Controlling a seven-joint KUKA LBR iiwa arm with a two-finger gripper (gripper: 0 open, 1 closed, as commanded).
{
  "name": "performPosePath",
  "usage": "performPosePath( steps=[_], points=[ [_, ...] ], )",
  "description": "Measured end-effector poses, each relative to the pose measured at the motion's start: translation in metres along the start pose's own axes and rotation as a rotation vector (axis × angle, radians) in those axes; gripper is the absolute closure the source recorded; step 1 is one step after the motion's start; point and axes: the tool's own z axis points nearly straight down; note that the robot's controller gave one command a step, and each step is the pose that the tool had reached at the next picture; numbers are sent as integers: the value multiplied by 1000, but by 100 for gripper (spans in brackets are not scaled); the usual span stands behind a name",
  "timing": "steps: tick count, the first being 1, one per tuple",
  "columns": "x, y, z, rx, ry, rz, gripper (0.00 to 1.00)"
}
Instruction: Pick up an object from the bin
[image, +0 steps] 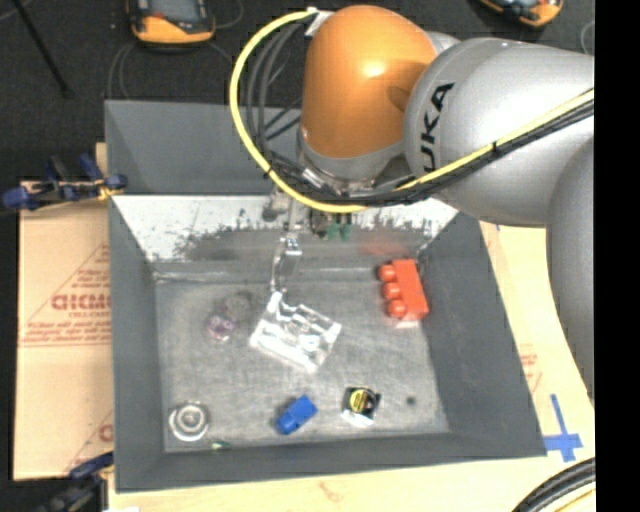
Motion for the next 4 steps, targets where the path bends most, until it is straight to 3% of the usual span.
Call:
performPosePath(
  steps=[1,2,3,4],
  points=[
    [23,-16,124,1,10,190,0],
    [21,-5,200,-1,-7,76,0],
    [20,-3,196,-4,-11,77,100],
    [-4,14,84,-4,-5,276,100]
  ],
)
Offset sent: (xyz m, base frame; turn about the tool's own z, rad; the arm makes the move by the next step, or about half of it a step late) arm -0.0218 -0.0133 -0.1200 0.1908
